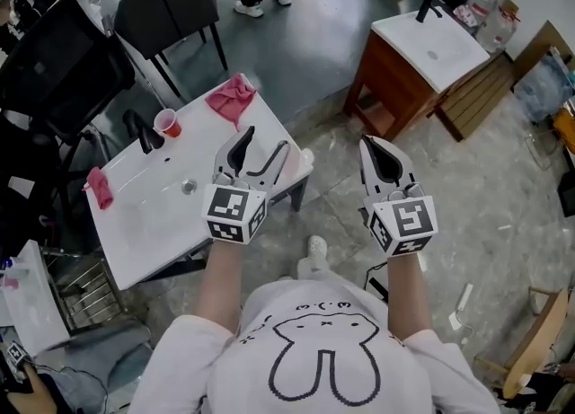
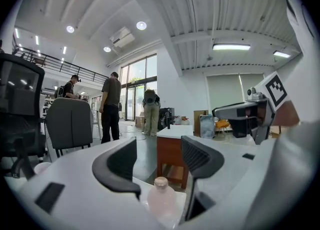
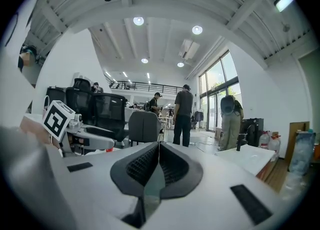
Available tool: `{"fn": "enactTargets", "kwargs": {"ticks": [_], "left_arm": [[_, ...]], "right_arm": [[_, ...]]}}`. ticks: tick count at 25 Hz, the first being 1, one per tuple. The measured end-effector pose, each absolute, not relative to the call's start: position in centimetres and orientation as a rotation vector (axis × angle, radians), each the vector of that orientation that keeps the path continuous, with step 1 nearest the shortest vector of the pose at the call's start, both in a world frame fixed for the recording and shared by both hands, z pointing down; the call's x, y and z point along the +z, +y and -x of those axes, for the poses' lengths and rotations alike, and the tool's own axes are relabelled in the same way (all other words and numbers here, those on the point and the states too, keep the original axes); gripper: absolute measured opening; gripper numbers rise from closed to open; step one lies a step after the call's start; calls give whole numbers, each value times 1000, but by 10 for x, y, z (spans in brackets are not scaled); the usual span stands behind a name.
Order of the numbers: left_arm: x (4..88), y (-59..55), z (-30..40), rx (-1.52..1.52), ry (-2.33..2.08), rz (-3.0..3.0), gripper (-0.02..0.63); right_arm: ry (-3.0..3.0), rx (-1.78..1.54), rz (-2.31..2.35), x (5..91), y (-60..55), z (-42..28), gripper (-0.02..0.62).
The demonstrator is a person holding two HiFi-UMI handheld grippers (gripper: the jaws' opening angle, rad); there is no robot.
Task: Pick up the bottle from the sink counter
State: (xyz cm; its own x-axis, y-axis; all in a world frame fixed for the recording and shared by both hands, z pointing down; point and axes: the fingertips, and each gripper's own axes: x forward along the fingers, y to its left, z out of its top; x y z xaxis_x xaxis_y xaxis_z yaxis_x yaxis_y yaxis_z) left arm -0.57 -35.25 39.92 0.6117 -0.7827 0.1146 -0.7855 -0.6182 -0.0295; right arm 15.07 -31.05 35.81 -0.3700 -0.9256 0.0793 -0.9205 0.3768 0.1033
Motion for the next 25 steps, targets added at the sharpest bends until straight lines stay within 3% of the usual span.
{"fn": "enactTargets", "kwargs": {"ticks": [25], "left_arm": [[540, -412, -33, 495, -1342, -2618, 281]], "right_arm": [[-2470, 128, -1539, 434, -371, -172, 29]]}}
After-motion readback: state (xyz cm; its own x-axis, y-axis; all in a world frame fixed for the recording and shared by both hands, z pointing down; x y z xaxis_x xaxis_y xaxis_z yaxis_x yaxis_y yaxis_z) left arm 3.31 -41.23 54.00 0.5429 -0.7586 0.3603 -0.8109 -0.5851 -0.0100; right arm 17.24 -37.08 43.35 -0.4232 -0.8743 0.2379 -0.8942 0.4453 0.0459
